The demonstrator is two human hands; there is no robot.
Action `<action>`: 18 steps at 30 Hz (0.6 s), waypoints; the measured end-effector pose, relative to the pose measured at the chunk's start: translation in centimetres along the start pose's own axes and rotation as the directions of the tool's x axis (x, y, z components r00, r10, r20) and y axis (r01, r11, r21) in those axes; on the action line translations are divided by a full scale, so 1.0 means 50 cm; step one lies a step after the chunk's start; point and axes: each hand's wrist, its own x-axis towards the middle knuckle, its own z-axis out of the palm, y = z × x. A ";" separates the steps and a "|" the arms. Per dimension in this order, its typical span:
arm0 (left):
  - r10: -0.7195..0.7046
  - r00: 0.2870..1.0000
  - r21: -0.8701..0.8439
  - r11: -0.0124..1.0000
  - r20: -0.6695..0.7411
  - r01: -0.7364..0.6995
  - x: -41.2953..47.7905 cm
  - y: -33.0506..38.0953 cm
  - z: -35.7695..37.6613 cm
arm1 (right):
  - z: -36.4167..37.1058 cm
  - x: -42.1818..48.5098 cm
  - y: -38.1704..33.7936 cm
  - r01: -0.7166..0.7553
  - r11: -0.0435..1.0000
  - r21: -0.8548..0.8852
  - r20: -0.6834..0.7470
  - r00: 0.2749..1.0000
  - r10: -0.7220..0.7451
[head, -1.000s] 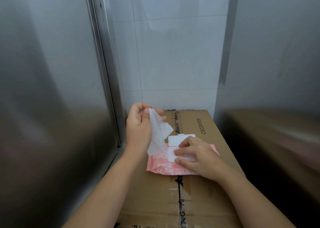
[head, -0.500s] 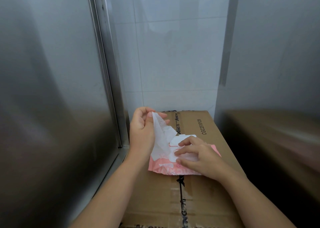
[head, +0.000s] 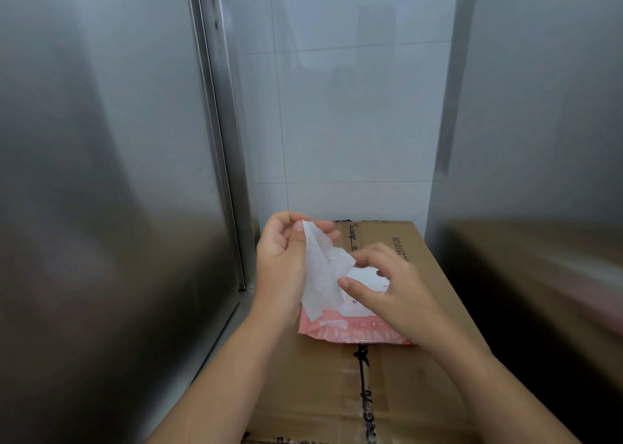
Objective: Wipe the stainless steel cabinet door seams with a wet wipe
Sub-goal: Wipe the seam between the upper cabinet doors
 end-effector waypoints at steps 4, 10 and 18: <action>0.014 0.999 -0.053 0.999 0.039 -0.012 -0.013 0.016 -0.007 | 0.010 0.002 -0.022 -0.024 0.997 0.079 -0.023 0.999 0.026; 0.058 0.993 0.015 0.998 0.105 -0.060 -0.027 0.026 -0.043 | 0.020 0.002 -0.055 0.006 0.981 0.191 -0.064 0.998 0.007; 0.021 0.978 0.230 0.971 0.209 -0.070 -0.048 0.039 -0.090 | 0.046 0.007 -0.089 0.049 0.951 0.305 -0.103 0.995 -0.018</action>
